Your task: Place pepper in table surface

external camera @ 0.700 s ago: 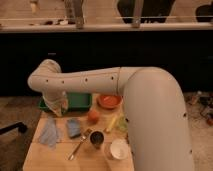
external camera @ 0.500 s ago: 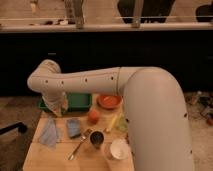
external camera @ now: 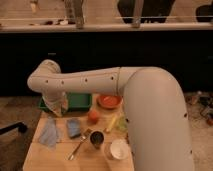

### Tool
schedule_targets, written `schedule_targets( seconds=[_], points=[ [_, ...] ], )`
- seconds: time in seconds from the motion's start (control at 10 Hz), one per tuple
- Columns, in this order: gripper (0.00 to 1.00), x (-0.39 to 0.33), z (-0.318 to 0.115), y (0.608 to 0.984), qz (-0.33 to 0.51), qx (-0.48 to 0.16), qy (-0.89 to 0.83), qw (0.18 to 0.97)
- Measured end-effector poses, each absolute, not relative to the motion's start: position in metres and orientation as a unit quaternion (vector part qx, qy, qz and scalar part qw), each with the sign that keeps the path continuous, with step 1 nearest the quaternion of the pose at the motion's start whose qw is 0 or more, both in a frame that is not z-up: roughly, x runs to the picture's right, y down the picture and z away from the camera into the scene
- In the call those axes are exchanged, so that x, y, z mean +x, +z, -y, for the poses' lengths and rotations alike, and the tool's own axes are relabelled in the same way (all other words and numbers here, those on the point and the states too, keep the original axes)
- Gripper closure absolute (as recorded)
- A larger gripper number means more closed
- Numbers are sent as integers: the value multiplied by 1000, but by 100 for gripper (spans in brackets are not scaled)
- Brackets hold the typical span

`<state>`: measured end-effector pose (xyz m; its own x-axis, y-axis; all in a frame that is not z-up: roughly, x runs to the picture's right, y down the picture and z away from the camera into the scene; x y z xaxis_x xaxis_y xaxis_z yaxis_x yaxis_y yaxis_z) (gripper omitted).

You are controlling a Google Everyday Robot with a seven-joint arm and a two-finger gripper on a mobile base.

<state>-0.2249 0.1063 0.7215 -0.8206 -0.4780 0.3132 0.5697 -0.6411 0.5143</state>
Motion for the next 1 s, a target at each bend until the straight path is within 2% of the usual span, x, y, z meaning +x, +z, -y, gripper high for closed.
schedule_targets(
  seconds=[0.2,0.6,1.0],
  points=[
    [100,-226,-106,722,311,-78,-906,275],
    [100,-257,-128,718,349,-62,-920,166],
    [100,-268,-155,710,376,-57,-919,104]
  ],
)
